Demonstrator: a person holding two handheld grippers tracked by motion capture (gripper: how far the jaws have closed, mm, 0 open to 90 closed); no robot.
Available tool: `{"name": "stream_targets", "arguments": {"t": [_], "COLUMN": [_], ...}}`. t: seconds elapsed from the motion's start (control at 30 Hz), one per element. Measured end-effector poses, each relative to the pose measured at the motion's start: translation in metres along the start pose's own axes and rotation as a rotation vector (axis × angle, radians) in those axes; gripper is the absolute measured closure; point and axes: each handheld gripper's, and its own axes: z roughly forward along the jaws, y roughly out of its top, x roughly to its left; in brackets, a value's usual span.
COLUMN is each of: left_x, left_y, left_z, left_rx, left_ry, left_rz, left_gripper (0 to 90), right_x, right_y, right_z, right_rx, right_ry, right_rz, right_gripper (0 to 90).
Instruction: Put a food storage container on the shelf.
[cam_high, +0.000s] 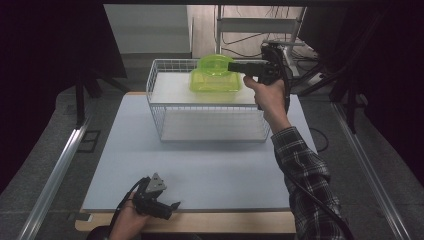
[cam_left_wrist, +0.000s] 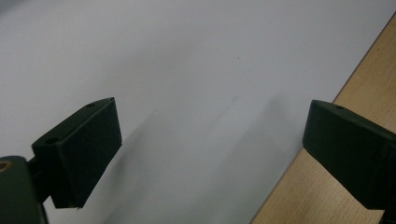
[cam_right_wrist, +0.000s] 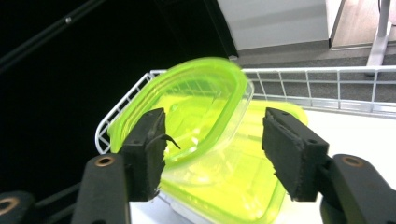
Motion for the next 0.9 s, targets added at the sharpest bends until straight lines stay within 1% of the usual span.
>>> {"name": "stream_targets", "arguments": {"t": [0.1, 0.37, 0.47, 0.63, 0.9], "left_x": [0.0, 0.0, 0.0, 0.001, 0.0], "left_y": [0.0, 0.0, 0.0, 0.0, 0.0], "left_z": [0.0, 0.0, 0.0, 0.0, 0.0], "left_rx": [0.0, -0.001, -0.001, 0.0, 0.002], "left_ry": [0.001, 0.003, 0.001, 0.002, 0.001], "left_rz": [0.001, 0.0, -0.001, 0.001, 0.002], "left_gripper": [4.1, 4.1, 4.2, 4.2, 4.2], "right_x": [0.002, 0.006, 0.007, 0.008, 0.005], "right_y": [-0.005, -0.018, -0.023, -0.033, -0.045], "right_z": [-0.005, -0.012, -0.013, -0.015, -0.016], "right_rx": [0.002, 0.046, 0.052, 0.07, 0.085], "right_ry": [0.014, 0.032, 0.044, 0.062, 0.088], "right_rz": [-0.028, -0.076, -0.09, -0.1, -0.097], "right_gripper": [35.3, 29.9, 28.3, 25.8, 23.2]}}
